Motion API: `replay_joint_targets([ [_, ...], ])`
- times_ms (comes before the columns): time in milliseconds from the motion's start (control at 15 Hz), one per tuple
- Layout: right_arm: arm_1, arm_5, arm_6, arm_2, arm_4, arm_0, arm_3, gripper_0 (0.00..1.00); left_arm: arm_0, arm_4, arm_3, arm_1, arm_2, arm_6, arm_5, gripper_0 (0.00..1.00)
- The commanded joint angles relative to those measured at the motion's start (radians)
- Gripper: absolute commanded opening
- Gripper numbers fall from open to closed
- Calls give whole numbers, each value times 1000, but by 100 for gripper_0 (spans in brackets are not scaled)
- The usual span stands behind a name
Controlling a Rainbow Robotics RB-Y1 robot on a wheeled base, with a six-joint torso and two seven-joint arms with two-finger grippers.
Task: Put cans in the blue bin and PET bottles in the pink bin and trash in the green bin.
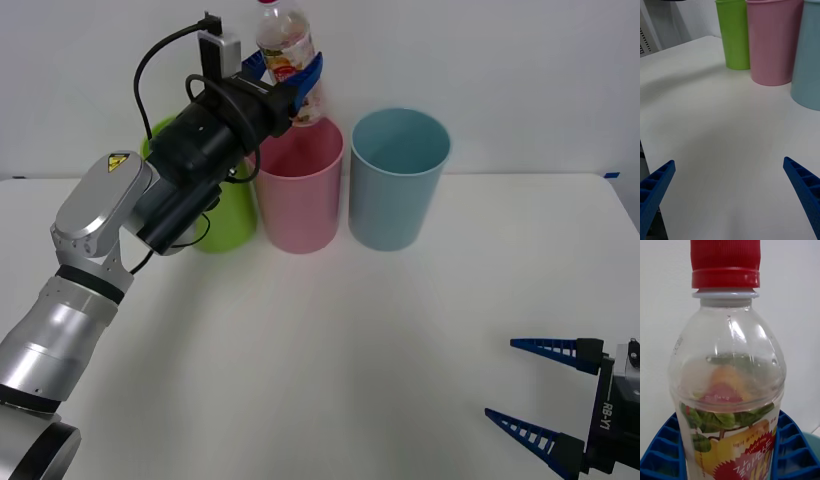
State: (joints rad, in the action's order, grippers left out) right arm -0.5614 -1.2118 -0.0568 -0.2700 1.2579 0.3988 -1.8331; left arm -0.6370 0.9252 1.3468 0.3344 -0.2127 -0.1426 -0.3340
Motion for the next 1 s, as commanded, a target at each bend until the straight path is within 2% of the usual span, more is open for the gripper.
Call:
replay_joint_targets([
  [67,0,0,0,0,0,0,0,100,-1,-3,0,0,-1,8,0,92],
  [133,0,0,0,0,0,0,0,100,-1,-3,0,-2,-1,9,0,100],
  [1000,0,0,0,0,0,0,0,100,-1,-14,0,0,-1,21,-4,100],
])
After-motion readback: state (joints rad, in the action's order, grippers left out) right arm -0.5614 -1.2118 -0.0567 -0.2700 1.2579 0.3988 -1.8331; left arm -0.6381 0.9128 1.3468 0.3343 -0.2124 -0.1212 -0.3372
